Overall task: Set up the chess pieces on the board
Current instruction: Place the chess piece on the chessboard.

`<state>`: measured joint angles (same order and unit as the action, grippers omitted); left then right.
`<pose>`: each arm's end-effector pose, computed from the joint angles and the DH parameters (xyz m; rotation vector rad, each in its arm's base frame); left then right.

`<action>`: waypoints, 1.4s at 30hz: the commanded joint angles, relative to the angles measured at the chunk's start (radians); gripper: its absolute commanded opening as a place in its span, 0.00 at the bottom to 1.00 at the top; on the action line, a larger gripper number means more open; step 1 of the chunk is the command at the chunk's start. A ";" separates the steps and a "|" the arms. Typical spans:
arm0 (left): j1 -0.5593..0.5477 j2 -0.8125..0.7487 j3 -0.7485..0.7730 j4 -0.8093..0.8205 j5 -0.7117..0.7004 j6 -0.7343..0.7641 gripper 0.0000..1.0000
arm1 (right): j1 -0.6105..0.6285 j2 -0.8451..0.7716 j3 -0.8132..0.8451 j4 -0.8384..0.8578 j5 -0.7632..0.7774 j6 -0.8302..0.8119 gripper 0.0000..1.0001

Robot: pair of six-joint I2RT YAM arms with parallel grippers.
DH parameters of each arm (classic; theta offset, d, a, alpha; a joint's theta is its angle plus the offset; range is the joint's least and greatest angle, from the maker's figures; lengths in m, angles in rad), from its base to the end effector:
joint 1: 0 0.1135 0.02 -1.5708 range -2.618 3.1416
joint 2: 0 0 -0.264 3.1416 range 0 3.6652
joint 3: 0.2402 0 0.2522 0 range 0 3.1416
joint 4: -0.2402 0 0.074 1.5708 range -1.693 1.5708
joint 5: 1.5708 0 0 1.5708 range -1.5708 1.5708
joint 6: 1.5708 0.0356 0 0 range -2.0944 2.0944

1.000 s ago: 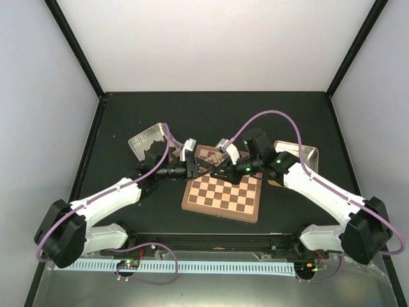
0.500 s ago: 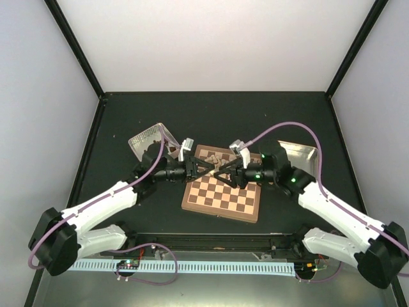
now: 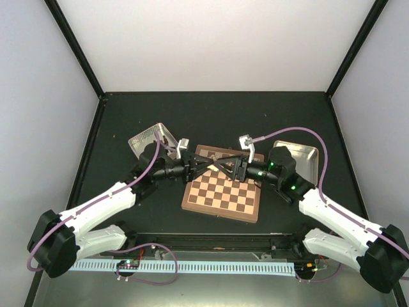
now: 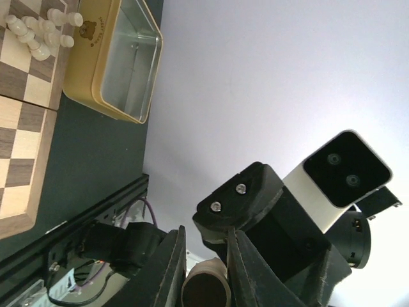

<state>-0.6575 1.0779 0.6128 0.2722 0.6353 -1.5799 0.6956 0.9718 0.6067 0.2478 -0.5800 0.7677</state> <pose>0.1784 -0.1644 0.2702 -0.4531 2.2732 -1.9788 0.1598 0.1588 0.2880 -0.4289 1.8888 1.5277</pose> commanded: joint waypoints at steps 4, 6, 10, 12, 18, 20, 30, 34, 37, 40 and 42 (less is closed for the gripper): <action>-0.008 -0.009 0.006 0.073 -0.045 -0.109 0.06 | 0.007 0.020 -0.031 0.065 0.028 0.112 0.42; -0.008 -0.009 0.005 0.079 -0.047 -0.117 0.06 | 0.007 0.022 -0.041 0.055 0.029 0.116 0.41; -0.009 -0.006 0.002 0.081 -0.052 -0.122 0.07 | 0.008 0.023 -0.051 0.071 0.037 0.138 0.31; -0.009 -0.002 0.001 0.088 -0.051 -0.127 0.06 | 0.008 0.027 -0.044 0.074 0.040 0.147 0.24; -0.015 0.003 0.000 0.079 -0.054 -0.115 0.06 | 0.008 0.053 -0.028 0.089 0.027 0.177 0.12; -0.016 0.001 -0.002 0.078 -0.058 -0.109 0.07 | 0.008 0.064 -0.029 0.111 0.003 0.199 0.07; -0.004 -0.075 0.062 -0.304 -0.248 0.191 0.69 | 0.002 0.066 0.142 -0.345 0.149 0.072 0.01; 0.028 -0.129 0.052 -0.400 -0.399 0.386 0.83 | -0.021 0.112 0.248 -0.603 0.274 -0.042 0.01; 0.045 -0.162 0.078 -0.482 -0.534 0.582 0.90 | -0.060 0.168 0.324 -0.757 0.357 -0.110 0.01; 0.051 -0.186 0.101 -0.519 -0.628 0.780 0.94 | -0.097 0.240 0.416 -0.895 0.467 -0.182 0.01; 0.054 -0.200 0.109 -0.523 -0.661 0.901 0.94 | -0.120 0.291 0.471 -0.989 0.548 -0.226 0.01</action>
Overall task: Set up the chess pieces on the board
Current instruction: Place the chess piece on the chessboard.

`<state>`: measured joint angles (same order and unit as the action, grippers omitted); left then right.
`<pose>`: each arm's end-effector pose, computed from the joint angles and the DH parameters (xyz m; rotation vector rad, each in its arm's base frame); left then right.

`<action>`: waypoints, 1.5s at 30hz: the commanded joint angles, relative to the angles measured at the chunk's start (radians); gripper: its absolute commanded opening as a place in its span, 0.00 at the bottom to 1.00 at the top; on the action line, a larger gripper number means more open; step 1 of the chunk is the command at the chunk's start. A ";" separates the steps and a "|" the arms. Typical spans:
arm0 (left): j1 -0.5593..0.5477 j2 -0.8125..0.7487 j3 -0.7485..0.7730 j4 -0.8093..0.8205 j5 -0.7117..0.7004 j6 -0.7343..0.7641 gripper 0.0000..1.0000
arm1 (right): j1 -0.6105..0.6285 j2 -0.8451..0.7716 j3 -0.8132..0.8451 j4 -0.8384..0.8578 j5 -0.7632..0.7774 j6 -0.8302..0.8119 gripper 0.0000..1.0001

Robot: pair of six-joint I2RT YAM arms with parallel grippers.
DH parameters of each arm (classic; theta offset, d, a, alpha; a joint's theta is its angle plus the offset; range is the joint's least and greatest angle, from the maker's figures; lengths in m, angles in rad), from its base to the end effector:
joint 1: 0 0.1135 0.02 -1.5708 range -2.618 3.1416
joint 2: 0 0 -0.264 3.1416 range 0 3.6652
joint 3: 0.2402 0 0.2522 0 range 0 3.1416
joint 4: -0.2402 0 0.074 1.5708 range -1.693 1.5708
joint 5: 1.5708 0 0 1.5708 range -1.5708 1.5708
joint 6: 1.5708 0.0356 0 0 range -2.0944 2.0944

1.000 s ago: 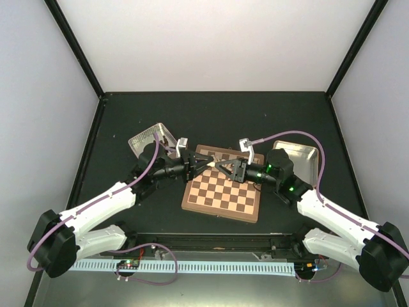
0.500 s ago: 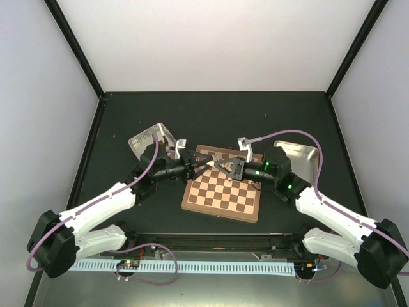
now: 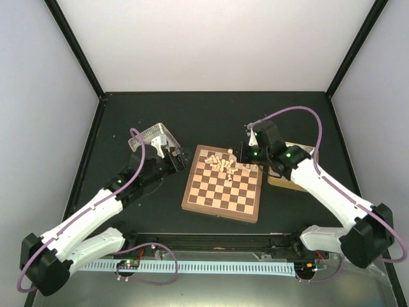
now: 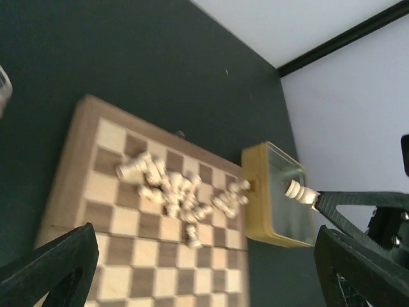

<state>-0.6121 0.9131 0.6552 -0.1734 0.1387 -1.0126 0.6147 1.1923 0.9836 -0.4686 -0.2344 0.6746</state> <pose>0.1691 -0.1247 0.2723 -0.3416 2.1750 -1.1279 0.2070 0.1562 0.2987 -0.0635 2.4050 0.9175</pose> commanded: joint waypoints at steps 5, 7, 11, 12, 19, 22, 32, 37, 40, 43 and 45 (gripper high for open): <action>0.009 -0.045 0.057 -0.051 -0.190 0.534 0.95 | -0.105 0.214 0.193 -0.387 0.269 -0.204 0.01; 0.009 -0.034 0.054 -0.036 -0.183 0.581 0.95 | -0.119 0.273 0.234 -0.412 0.282 -0.219 0.01; 0.011 -0.001 0.062 -0.022 -0.153 0.623 0.95 | -0.125 0.394 0.329 -0.469 0.292 -0.251 0.01; 0.012 0.006 0.065 -0.022 -0.144 0.622 0.95 | -0.125 0.419 0.348 -0.483 0.289 -0.257 0.01; 0.014 0.008 0.066 -0.025 -0.115 0.632 0.95 | -0.125 0.555 0.441 -0.545 0.294 -0.280 0.01; 0.014 -0.014 0.062 -0.025 -0.124 0.644 0.95 | -0.125 0.608 0.470 -0.568 0.301 -0.296 0.01; 0.014 -0.049 0.051 -0.021 -0.142 0.662 0.97 | -0.134 0.702 0.533 -0.606 0.357 -0.316 0.01; 0.015 -0.051 0.050 -0.021 -0.145 0.667 0.97 | -0.136 0.724 0.523 -0.599 0.338 -0.324 0.02; 0.014 -0.055 0.049 -0.023 -0.149 0.666 0.97 | -0.136 0.729 0.520 -0.593 0.318 -0.328 0.03; 0.014 -0.056 0.048 -0.023 -0.150 0.667 0.97 | -0.137 0.733 0.519 -0.588 0.312 -0.329 0.04; 0.015 -0.055 0.049 -0.024 -0.150 0.668 0.97 | -0.136 0.736 0.519 -0.587 0.311 -0.329 0.04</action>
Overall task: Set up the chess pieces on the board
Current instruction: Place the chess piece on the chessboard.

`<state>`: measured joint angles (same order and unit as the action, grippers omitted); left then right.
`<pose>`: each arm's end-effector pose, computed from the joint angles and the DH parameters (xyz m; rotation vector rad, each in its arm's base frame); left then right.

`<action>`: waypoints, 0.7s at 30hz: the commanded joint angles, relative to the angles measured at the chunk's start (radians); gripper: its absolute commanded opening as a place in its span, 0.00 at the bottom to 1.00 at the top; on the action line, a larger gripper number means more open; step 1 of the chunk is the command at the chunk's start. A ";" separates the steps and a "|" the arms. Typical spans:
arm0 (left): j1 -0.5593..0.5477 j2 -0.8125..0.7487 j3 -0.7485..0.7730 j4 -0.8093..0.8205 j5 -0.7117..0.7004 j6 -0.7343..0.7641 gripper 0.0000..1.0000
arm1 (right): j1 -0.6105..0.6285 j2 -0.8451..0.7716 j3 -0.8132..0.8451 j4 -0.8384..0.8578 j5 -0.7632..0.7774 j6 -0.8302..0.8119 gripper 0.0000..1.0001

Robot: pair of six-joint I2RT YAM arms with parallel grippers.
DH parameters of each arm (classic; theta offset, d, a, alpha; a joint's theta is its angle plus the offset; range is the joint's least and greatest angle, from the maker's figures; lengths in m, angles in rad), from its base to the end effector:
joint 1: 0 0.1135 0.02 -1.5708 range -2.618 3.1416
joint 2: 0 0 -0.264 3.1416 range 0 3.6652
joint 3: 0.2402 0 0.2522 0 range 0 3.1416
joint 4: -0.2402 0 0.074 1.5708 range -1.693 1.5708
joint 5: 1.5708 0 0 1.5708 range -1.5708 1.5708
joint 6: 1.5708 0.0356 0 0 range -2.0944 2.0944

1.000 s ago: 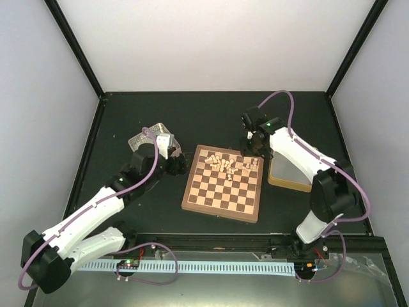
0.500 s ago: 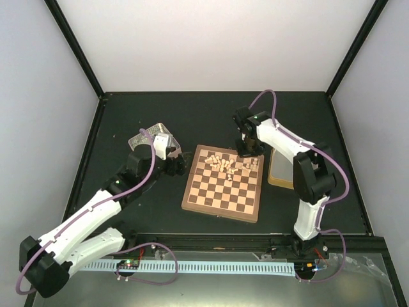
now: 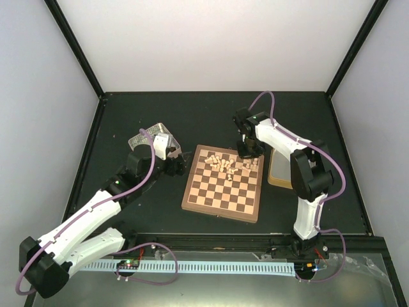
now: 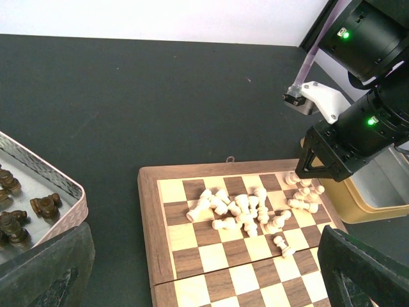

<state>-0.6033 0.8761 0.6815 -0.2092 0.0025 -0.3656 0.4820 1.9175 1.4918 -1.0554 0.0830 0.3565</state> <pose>0.1677 -0.1157 0.2848 0.2423 2.0152 -0.6263 0.3269 0.1677 0.2062 -0.1841 3.0198 -0.0595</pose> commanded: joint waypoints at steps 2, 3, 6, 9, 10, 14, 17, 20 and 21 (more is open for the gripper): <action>0.006 -0.018 0.022 0.011 -0.012 0.021 0.98 | -0.003 0.014 0.008 0.003 -0.009 -0.011 0.06; 0.006 -0.017 0.023 0.010 -0.012 0.021 0.98 | -0.003 0.015 0.006 0.003 -0.007 -0.010 0.07; 0.005 -0.016 0.023 0.012 -0.013 0.020 0.98 | -0.003 0.015 0.007 0.004 -0.002 -0.004 0.10; 0.005 -0.013 0.021 0.014 -0.009 0.018 0.98 | -0.003 0.016 0.009 0.004 -0.003 -0.003 0.13; 0.005 -0.012 0.021 0.014 -0.009 0.018 0.98 | -0.003 0.017 0.010 0.005 -0.002 -0.001 0.14; 0.006 -0.011 0.021 0.014 -0.011 0.019 0.98 | -0.003 0.021 0.016 0.007 -0.002 0.000 0.19; 0.005 -0.009 0.021 0.014 -0.010 0.018 0.98 | -0.004 0.021 0.022 0.005 0.002 -0.001 0.19; 0.006 -0.008 0.021 0.015 -0.009 0.016 0.98 | -0.003 0.015 0.029 0.004 0.006 0.003 0.20; 0.005 -0.009 0.020 0.016 -0.008 0.016 0.98 | -0.003 0.009 0.032 0.005 0.007 0.006 0.20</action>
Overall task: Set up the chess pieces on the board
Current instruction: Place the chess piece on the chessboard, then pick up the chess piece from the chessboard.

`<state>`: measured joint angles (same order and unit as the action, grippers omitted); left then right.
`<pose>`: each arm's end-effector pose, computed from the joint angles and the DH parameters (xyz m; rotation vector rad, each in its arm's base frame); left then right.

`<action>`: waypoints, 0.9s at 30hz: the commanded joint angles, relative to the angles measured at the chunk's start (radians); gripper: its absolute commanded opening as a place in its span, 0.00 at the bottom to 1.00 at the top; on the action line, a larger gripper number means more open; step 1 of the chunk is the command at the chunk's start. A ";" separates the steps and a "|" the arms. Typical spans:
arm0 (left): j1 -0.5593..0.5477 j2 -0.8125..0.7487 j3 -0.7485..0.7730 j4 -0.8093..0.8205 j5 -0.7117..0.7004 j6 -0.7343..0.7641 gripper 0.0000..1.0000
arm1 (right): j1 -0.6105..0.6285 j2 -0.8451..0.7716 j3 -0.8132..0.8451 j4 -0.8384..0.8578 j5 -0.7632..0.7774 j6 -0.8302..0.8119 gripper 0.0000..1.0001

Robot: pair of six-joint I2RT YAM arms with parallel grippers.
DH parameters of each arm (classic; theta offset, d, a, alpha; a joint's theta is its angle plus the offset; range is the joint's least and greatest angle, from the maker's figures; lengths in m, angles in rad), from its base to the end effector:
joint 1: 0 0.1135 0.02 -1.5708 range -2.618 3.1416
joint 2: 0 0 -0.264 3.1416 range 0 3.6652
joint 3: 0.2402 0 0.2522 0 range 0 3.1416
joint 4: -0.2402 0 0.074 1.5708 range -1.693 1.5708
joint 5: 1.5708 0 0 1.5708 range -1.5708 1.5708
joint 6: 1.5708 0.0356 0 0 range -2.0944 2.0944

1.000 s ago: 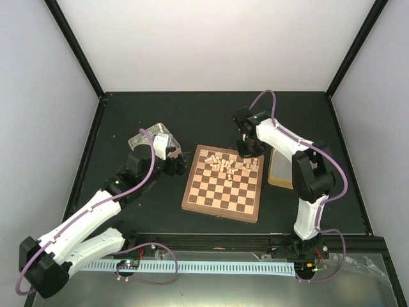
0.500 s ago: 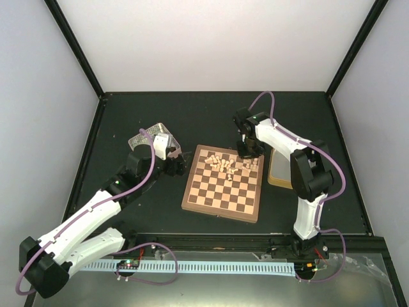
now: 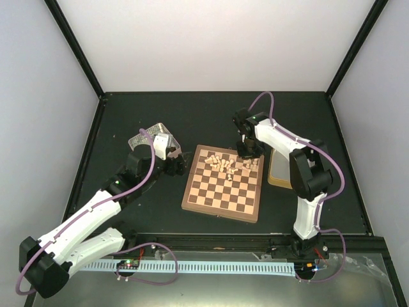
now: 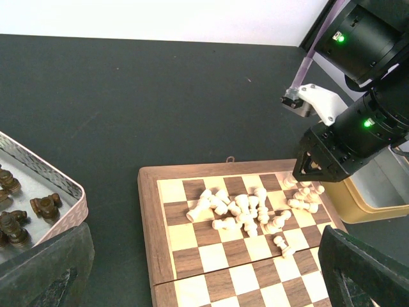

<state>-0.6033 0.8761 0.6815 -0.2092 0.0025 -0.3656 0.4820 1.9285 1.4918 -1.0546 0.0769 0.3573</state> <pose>0.1677 -0.1157 0.2848 0.2423 2.0152 -0.6263 0.3278 0.1684 0.2024 -0.1846 3.0316 -0.0575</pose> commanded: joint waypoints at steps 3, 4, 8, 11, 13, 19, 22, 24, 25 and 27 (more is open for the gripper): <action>0.006 -0.006 0.023 0.016 -0.006 0.016 0.98 | -0.003 -0.036 0.032 0.018 0.014 0.017 0.22; 0.006 -0.006 0.024 0.016 -0.004 0.016 0.98 | -0.003 -0.053 0.029 0.024 0.014 0.020 0.23; 0.006 -0.005 0.027 0.020 0.013 0.010 0.98 | -0.003 -0.139 -0.021 0.078 -0.004 0.016 0.27; 0.005 -0.003 0.032 0.022 0.034 0.006 0.98 | -0.003 -0.216 -0.101 0.124 -0.016 0.014 0.29; 0.006 -0.001 0.036 0.022 0.046 0.002 0.98 | -0.002 -0.270 -0.171 0.161 -0.044 0.014 0.29; 0.007 0.019 0.052 0.040 0.091 -0.015 0.98 | 0.005 -0.419 -0.396 0.301 -0.128 0.017 0.30; 0.007 0.045 0.068 0.046 0.119 -0.026 0.98 | 0.012 -0.439 -0.460 0.365 -0.152 0.019 0.30; 0.007 0.062 0.080 0.051 0.141 -0.030 0.98 | 0.015 -0.436 -0.482 0.396 -0.151 0.016 0.30; 0.007 0.069 0.086 0.053 0.150 -0.033 0.98 | 0.017 -0.434 -0.491 0.412 -0.148 0.013 0.31; 0.008 0.080 0.096 0.053 0.160 -0.038 0.98 | 0.018 -0.427 -0.504 0.443 -0.146 0.006 0.31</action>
<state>-0.6029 0.9371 0.7174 -0.1932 0.1078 -0.3847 0.4934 1.5078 1.0035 -0.7315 -0.0525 0.3691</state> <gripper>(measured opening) 0.983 0.308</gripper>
